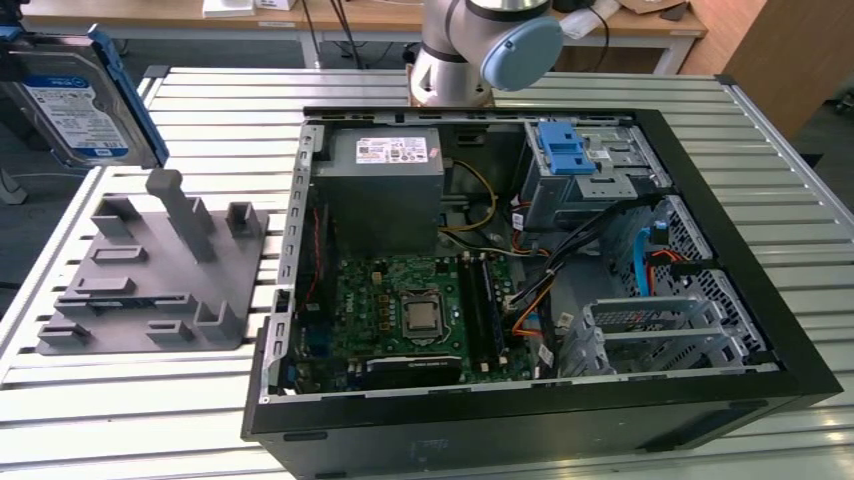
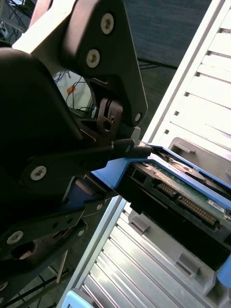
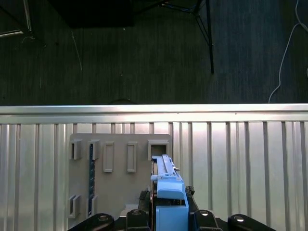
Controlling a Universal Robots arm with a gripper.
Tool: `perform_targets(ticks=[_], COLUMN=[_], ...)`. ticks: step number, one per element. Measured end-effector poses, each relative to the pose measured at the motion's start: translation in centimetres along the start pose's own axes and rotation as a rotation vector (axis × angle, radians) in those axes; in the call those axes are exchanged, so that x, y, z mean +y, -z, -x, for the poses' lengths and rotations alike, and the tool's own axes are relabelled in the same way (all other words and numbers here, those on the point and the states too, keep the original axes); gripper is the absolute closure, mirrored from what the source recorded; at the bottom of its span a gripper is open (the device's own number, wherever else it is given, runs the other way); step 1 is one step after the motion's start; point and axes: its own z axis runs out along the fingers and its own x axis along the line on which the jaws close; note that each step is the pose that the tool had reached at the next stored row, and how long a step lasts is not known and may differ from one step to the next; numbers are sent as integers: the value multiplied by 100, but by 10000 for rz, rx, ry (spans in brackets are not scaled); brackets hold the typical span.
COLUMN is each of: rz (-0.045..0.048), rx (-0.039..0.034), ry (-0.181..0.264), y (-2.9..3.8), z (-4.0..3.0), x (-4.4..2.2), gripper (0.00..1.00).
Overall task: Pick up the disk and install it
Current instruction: 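Pick up the disk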
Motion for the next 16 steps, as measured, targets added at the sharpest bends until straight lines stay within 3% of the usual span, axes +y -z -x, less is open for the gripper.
perform_targets(ticks=[11,16], rz=[1,0], rx=[10,23], ry=[0,0], y=[5,79], z=[1,2], x=[-47,-45], gripper=[64,64])
